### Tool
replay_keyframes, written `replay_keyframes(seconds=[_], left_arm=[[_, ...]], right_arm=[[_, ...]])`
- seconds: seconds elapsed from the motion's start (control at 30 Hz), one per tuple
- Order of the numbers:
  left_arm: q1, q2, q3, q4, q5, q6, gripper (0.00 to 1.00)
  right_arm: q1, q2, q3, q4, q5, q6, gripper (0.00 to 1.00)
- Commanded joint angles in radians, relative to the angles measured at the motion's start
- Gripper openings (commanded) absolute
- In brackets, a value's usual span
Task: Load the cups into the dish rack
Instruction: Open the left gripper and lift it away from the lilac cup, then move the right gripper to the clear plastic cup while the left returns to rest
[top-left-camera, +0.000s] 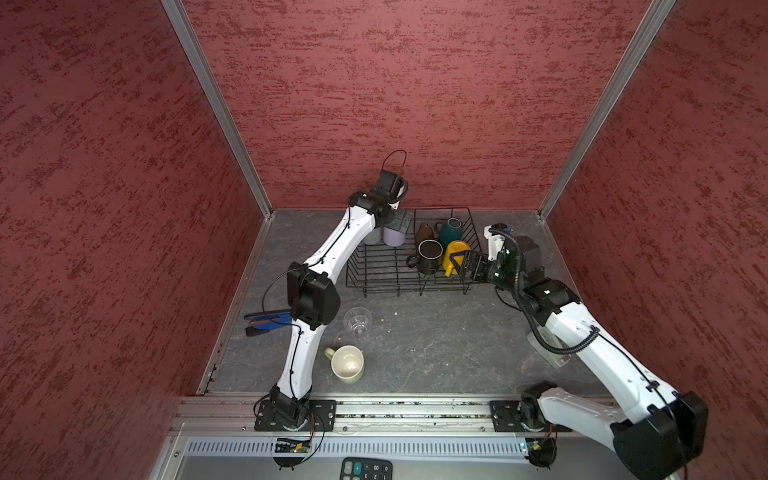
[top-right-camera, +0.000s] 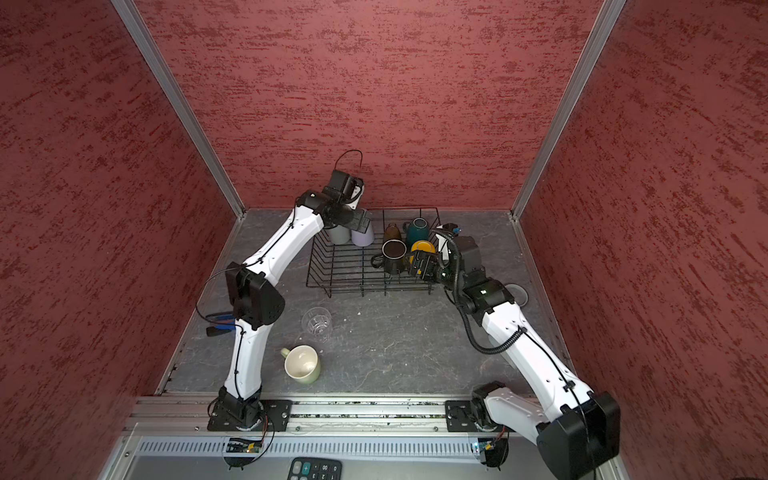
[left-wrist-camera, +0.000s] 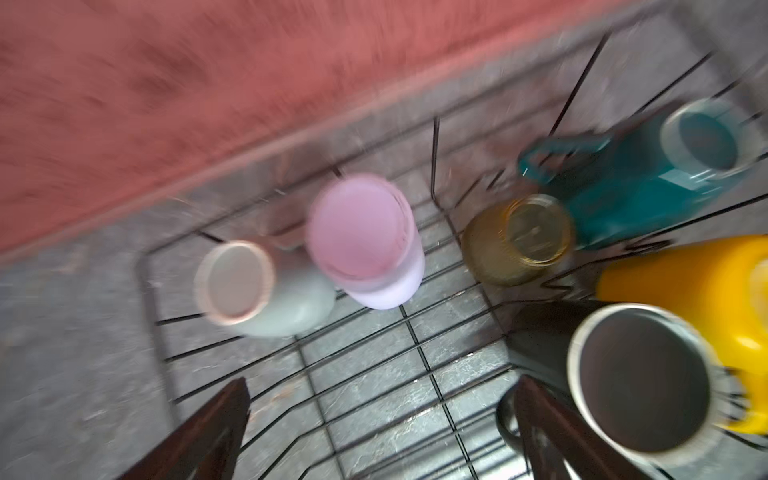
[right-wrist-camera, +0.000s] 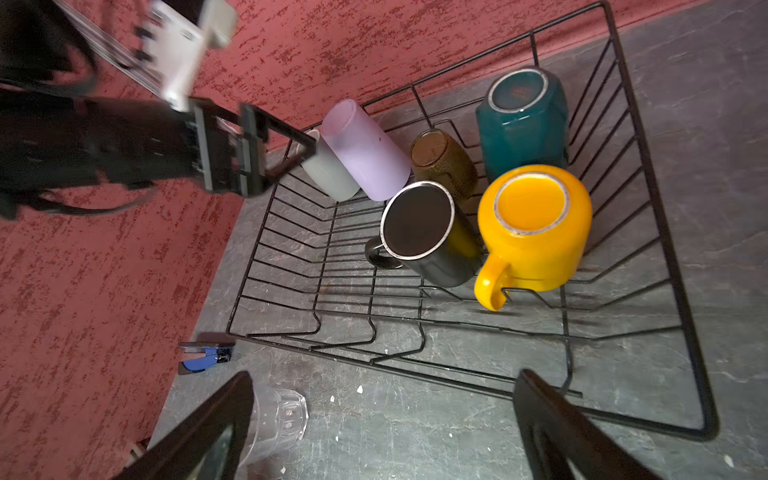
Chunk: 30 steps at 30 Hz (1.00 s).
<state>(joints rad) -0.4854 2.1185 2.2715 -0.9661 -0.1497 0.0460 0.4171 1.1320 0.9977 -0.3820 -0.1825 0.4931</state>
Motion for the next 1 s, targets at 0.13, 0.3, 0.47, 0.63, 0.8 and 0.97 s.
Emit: replay_keyframes(seconds=[0.13,0.3,0.47,0.63,0.8,0.97], left_arm=[[0.005,-0.445,-0.500,0.439,0.002,-0.008,1.00],[0.109,-0.728,-0.885,0.680,0.077,-0.069,1.00],[0.249,-0.908,-1.081,0.688,0.118,-0.124,1.00],[0.392,-1.063,-1.264,0.752,0.180,-0.212,1.00],[0.460,-1.120,-1.322,0.765,0.228,-0.264,1.00],[0.470,-1.101,-1.314,0.742,0.279,-0.270,1.00]], right_arm=[[0.219,0.141,0.135,-0.132,0.186,-0.041,0.99],[0.333,0.179,0.143,-0.107,0.179,-0.010,0.92],[0.450,0.245,0.162,-0.080,0.147,0.027,0.81],[0.518,0.350,0.168,-0.010,0.111,0.055,0.71],[0.565,0.485,0.262,-0.041,0.106,0.041,0.64],[0.598,0.589,0.344,-0.083,0.123,0.037,0.58]])
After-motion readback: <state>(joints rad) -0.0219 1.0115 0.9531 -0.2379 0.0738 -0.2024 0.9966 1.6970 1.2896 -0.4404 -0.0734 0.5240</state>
